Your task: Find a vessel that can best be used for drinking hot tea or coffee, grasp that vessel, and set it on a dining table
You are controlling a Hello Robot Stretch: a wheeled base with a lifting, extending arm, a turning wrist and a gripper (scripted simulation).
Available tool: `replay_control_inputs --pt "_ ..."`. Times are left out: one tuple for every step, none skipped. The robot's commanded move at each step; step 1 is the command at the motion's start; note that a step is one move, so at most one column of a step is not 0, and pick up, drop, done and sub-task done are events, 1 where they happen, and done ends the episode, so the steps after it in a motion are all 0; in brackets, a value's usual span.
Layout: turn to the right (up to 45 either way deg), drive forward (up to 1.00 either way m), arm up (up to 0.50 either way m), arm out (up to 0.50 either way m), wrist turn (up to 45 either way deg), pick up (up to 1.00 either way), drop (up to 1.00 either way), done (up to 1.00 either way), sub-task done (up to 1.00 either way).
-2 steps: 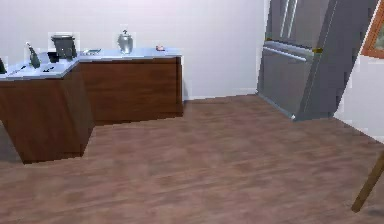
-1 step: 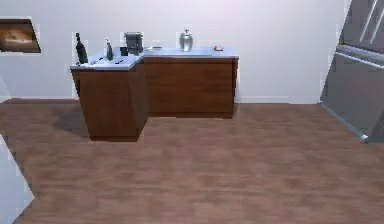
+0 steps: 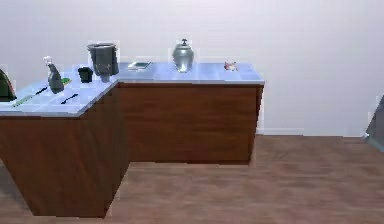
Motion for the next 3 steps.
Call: replay_control_inputs --pt "0.0 1.0 0.0 0.0 0.0 0.0 0.0 0.0 0.0" --pt "-27.0 0.0 0.0 0.0 0.0 0.0 0.0 0.0 0.0" --pt "0.0 0.1 0.0 0.0 0.0 0.0 0.0 0.0 0.0"
